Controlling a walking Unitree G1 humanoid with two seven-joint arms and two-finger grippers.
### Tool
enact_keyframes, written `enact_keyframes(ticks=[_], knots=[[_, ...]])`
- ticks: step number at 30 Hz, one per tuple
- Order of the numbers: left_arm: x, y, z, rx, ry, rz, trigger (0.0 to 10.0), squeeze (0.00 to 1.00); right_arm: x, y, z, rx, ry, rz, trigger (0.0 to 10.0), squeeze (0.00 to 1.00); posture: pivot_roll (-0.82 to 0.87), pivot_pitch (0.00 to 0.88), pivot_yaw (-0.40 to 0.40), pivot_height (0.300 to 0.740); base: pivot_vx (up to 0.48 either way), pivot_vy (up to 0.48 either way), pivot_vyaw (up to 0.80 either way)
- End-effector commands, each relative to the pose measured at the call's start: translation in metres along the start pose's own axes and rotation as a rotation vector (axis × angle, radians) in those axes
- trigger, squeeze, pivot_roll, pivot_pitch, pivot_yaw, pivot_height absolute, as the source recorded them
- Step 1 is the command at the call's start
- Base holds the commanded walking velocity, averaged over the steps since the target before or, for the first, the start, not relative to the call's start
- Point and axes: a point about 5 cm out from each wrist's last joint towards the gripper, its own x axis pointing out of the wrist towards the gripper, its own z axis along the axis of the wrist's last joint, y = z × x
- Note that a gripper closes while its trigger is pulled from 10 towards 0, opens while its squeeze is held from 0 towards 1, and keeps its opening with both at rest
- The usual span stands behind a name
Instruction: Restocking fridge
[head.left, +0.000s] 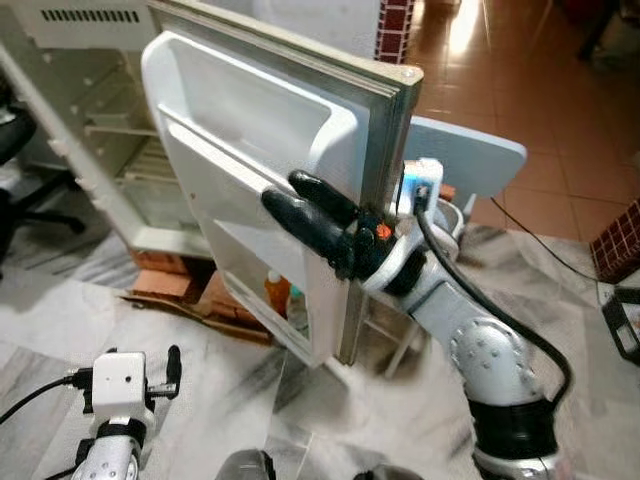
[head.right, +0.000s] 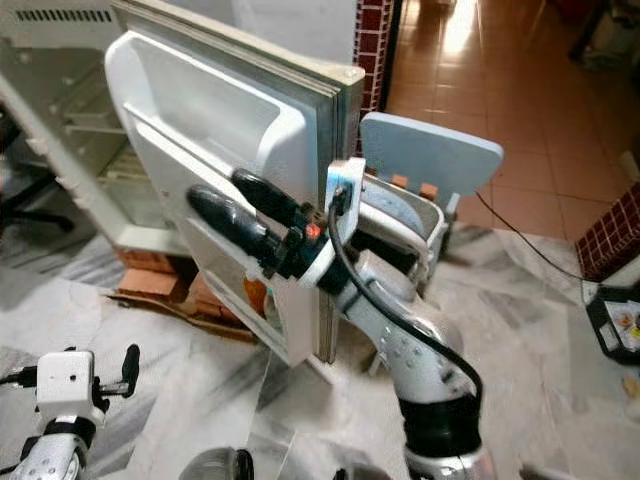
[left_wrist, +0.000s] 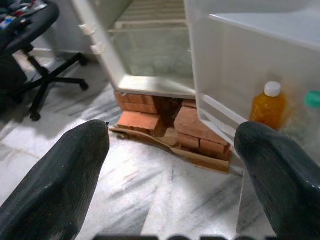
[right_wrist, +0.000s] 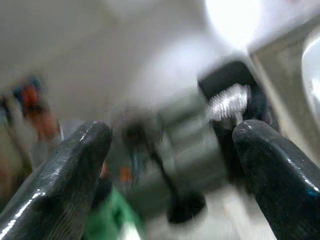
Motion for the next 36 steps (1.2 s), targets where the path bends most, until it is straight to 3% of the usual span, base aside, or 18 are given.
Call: enact_keyframes(ticks=[1, 3, 4, 7, 9, 11, 12, 16, 20, 22, 23, 25, 26, 28, 29, 30, 31, 36], knots=[[-0.001, 0.001, -0.003, 0.001, 0.01, 0.004, 10.0, 0.0, -0.014, -0.002, -0.02, -0.01, 0.152, 0.007, 10.0, 0.0, 0.05, 0.063, 0.039, 0.74, 0.0, 0.0, 0.0], [-0.001, 0.001, -0.003, 0.0, 0.009, 0.003, 10.0, 0.0, -0.022, -0.007, -0.028, -0.023, 0.219, -0.022, 10.0, 0.0, 0.05, 0.063, 0.038, 0.74, 0.0, 0.0, 0.0], [-0.001, 0.001, -0.003, -0.001, 0.009, 0.001, 10.0, 0.0, -0.038, -0.02, -0.043, -0.051, 0.35, -0.111, 10.0, 0.0, 0.05, 0.063, 0.037, 0.74, 0.0, 0.0, 0.0], [0.001, 0.001, -0.002, -0.002, 0.008, -0.002, 10.0, 0.0, -0.065, -0.056, -0.067, -0.184, 0.602, -0.352, 10.0, 0.0, 0.05, 0.069, 0.035, 0.74, 0.0, 0.0, 0.0], [0.002, 0.001, -0.002, 0.0, 0.007, 0.0, 10.0, 0.0, -0.078, -0.081, -0.069, -0.272, 0.678, -0.558, 10.0, 0.0, 0.06, 0.069, 0.029, 0.74, 0.0, 0.0, 0.0], [0.003, 0.002, -0.002, 0.001, 0.006, 0.003, 10.0, 0.0, -0.085, -0.099, -0.064, -0.299, 0.676, -0.717, 10.0, 0.0, 0.06, 0.069, 0.029, 0.74, 0.0, 0.0, 0.0], [0.004, 0.002, -0.001, 0.003, 0.006, 0.004, 10.0, 0.0, -0.088, -0.112, -0.056, -0.361, 0.672, -0.829, 10.0, 0.0, 0.06, 0.069, 0.028, 0.74, 0.0, 0.0, 0.0], [0.004, 0.003, -0.002, 0.005, 0.008, 0.004, 10.0, 0.0, -0.081, -0.124, -0.038, -0.403, 0.57, -0.952, 10.0, 0.0, 0.07, 0.068, 0.026, 0.74, 0.0, 0.0, 0.0], [0.003, 0.004, -0.003, 0.007, 0.014, 0.001, 10.0, 0.0, -0.058, -0.135, -0.012, -0.449, 0.344, -1.045, 10.0, 0.0, 0.07, 0.068, 0.027, 0.74, 0.0, 0.0, 0.0], [0.004, 0.003, -0.003, 0.007, 0.016, -0.002, 10.0, 0.0, -0.043, -0.133, -0.006, -0.417, 0.251, -1.006, 10.0, 0.0, 0.07, 0.069, 0.027, 0.74, 0.0, 0.0, 0.0], [0.005, 0.002, -0.003, 0.007, 0.017, -0.008, 10.0, 0.0, -0.02, -0.125, 0.002, -0.349, 0.116, -0.896, 10.0, 0.0, 0.07, 0.069, 0.028, 0.74, 0.0, 0.0, 0.0], [0.005, 0.002, -0.002, 0.006, 0.017, -0.015, 10.0, 0.0, 0.003, -0.11, 0.007, -0.22, -0.024, -0.715, 10.0, 0.0, 0.07, 0.069, 0.028, 0.74, 0.0, 0.0, 0.0], [0.005, 0.002, -0.002, 0.006, 0.017, -0.015, 10.0, 0.0, 0.003, -0.11, 0.007, -0.22, -0.024, -0.715, 10.0, 0.0, 0.07, 0.069, 0.028, 0.74, 0.0, 0.0, 0.0], [0.005, 0.001, -0.003, 0.008, 0.019, -0.021, 10.0, 0.0, 0.027, -0.062, 0.011, -0.062, -0.106, -0.278, 10.0, 0.0, 0.08, 0.069, 0.027, 0.74, 0.0, 0.0, 0.0], [0.005, 0.001, -0.003, 0.008, 0.019, -0.021, 10.0, 0.0, 0.027, -0.062, 0.011, -0.062, -0.106, -0.278, 10.0, 0.0, 0.08, 0.069, 0.027, 0.74, 0.0, 0.0, 0.0], [0.005, 0.001, -0.003, 0.006, 0.021, -0.023, 10.0, 0.0, 0.024, -0.043, 0.004, -0.058, -0.061, -0.135, 10.0, 0.0, 0.08, 0.069, 0.027, 0.74, 0.0, 0.0, 0.0], [0.005, 0.001, -0.003, 0.005, 0.021, -0.024, 10.0, 0.0, 0.018, -0.037, -0.005, -0.068, -0.011, -0.091, 10.0, 0.0, 0.08, 0.069, 0.027, 0.74, 0.0, 0.0, 0.0], [0.005, 0.0, -0.003, -0.001, 0.022, -0.03, 10.0, 0.0, -0.013, -0.031, -0.035, -0.019, 0.145, -0.021, 10.0, 0.0, 0.07, 0.07, 0.026, 0.74, 0.0, 0.0, 0.0]])
